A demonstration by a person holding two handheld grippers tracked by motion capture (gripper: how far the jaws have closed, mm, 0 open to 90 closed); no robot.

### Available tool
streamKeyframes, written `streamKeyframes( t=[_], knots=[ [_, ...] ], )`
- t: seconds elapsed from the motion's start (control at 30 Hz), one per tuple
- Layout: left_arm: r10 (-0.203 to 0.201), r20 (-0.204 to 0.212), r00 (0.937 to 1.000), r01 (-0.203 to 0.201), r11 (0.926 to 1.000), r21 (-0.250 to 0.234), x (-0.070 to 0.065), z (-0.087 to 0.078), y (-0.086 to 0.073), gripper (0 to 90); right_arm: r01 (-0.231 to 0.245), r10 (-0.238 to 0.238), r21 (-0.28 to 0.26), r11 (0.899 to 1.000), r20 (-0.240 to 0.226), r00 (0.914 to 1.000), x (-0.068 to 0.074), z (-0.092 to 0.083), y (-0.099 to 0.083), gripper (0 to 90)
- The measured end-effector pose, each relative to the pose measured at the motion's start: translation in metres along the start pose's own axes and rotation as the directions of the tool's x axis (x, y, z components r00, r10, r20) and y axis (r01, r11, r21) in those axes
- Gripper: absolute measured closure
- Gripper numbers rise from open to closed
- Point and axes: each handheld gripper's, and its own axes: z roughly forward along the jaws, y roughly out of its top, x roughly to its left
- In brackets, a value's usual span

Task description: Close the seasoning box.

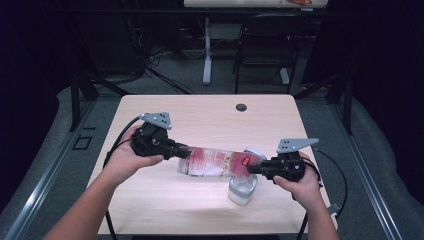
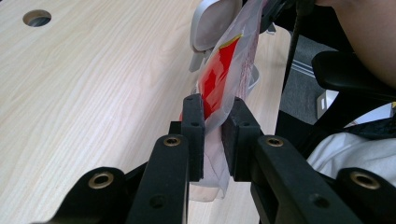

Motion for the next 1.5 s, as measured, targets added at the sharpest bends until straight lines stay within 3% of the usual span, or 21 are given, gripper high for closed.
streamKeyframes(
  t=[0.03,0.07,0.1,0.63,0.87,1.5],
  knots=[
    [-0.009,0.024,0.9997,0.009,0.9999,-0.014,0.001,0.001,-0.002,79.7,0.002,-0.002,0.007,1.000,-0.001,1.0000,0.000,0.000,0.000,82.0],
    [-0.007,0.005,1.0000,0.007,1.0000,-0.002,0.002,0.000,-0.003,79.6,-0.003,0.003,0.008,1.000,-0.006,1.0000,0.000,0.002,-0.001,82.0],
    [-0.013,0.025,0.9996,0.013,0.9998,-0.012,0.003,0.001,-0.004,79.6,0.001,-0.001,0.019,1.000,-0.003,1.0000,-0.001,0.003,-0.001,82.0],
    [-0.035,0.026,0.9990,0.035,0.9991,-0.025,0.007,0.003,-0.016,79.1,-0.006,0.007,0.053,0.999,-0.027,0.9996,-0.003,0.011,-0.005,81.9],
    [-0.046,0.021,0.9987,0.047,0.9982,-0.037,0.010,0.004,-0.022,79.0,-0.017,0.017,0.029,0.999,-0.029,0.9994,-0.003,0.014,-0.005,84.5],
    [-0.067,0.036,0.9971,0.069,0.9962,-0.053,0.018,0.012,-0.042,78.7,0.038,-0.038,0.015,0.999,-0.006,0.9993,0.003,0.013,-0.001,89.6]
  ],
)
